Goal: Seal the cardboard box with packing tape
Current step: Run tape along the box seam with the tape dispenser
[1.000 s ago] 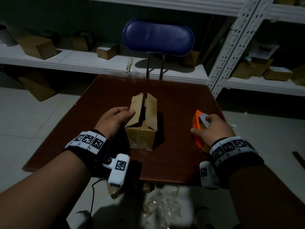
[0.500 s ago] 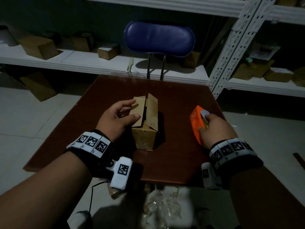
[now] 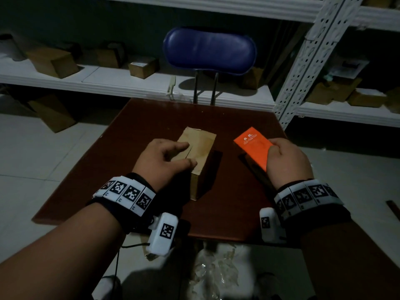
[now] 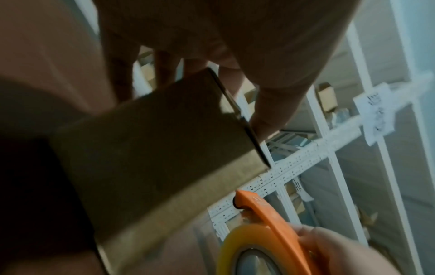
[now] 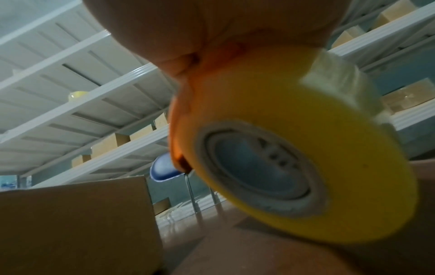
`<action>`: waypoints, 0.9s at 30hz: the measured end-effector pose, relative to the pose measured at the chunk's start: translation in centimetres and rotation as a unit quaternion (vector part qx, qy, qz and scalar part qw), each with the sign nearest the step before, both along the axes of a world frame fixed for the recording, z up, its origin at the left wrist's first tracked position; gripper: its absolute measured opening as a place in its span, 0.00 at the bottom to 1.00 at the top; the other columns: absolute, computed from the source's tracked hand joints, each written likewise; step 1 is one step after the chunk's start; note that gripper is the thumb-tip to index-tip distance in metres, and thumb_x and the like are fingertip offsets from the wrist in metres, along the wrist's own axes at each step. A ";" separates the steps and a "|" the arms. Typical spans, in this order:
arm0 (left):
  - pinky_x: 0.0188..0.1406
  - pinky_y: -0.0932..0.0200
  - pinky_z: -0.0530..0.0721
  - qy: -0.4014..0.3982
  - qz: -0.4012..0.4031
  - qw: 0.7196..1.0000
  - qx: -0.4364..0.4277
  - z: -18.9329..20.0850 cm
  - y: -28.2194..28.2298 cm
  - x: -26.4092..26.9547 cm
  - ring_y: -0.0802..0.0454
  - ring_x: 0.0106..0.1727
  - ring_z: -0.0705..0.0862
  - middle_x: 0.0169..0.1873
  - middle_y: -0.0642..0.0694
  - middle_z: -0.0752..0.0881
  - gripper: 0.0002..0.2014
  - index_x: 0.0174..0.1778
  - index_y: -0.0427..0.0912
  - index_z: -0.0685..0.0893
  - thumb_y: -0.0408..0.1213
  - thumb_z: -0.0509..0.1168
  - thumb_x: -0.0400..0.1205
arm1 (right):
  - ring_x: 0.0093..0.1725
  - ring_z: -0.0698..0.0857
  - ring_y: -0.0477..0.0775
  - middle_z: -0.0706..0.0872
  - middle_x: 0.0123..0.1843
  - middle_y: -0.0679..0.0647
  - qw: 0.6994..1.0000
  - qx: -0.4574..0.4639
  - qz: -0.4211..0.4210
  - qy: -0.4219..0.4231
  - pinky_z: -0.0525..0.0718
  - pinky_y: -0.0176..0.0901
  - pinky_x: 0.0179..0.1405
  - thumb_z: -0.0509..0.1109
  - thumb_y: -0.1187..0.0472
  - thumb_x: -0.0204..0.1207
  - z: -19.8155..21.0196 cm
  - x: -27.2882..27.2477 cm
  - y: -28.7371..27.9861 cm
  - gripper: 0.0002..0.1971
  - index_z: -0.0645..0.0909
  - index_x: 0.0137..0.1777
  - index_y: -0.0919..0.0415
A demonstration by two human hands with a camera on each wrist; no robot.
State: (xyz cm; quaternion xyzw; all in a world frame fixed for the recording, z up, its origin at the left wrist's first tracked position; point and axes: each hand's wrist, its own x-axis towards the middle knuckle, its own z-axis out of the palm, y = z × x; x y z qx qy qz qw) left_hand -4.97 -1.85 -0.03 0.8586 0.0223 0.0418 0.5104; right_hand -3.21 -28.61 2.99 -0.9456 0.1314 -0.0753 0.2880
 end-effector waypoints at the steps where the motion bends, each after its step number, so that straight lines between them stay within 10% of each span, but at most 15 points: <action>1: 0.63 0.59 0.78 -0.003 0.002 1.000 -0.003 0.1 0.1 0.0 0.54 0.62 0.81 0.60 0.52 0.80 0.23 0.60 0.57 0.90 0.48 0.82 0.68 | 0.48 0.78 0.57 0.85 0.52 0.57 1.000 0.007 -0.003 -0.004 0.73 0.48 0.49 0.53 0.55 0.86 0.1 -0.1 0.0 0.19 0.83 0.67 0.52; 9: 0.69 0.47 0.81 0.014 -0.011 0.995 -0.103 -0.2 0.5 0.6 0.54 0.69 0.81 0.67 0.56 0.83 0.15 0.50 0.58 0.93 0.37 0.71 0.72 | 0.43 0.78 0.54 0.82 0.49 0.53 0.993 0.096 -0.053 -0.046 0.71 0.46 0.40 0.56 0.51 0.85 1.2 -0.2 -0.2 0.13 0.80 0.56 0.54; 16: 0.33 0.74 0.83 0.012 0.008 0.989 -0.150 0.6 0.0 1.1 0.52 0.63 0.79 0.69 0.49 0.77 0.13 0.47 0.36 0.93 0.17 0.66 0.79 | 0.48 0.83 0.56 0.85 0.47 0.53 0.993 0.106 -0.036 -0.039 0.75 0.49 0.48 0.62 0.43 0.82 1.7 -0.4 0.0 0.16 0.84 0.50 0.54; 27: 0.76 0.48 0.74 0.038 -0.124 0.983 -0.131 0.6 1.5 1.4 0.59 0.72 0.79 0.69 0.56 0.85 0.22 0.48 0.43 0.95 0.20 0.56 0.81 | 0.35 0.80 0.54 0.82 0.34 0.56 0.986 0.133 0.078 -0.057 0.71 0.45 0.35 0.65 0.45 0.84 5.1 -2.1 0.3 0.21 0.80 0.34 0.59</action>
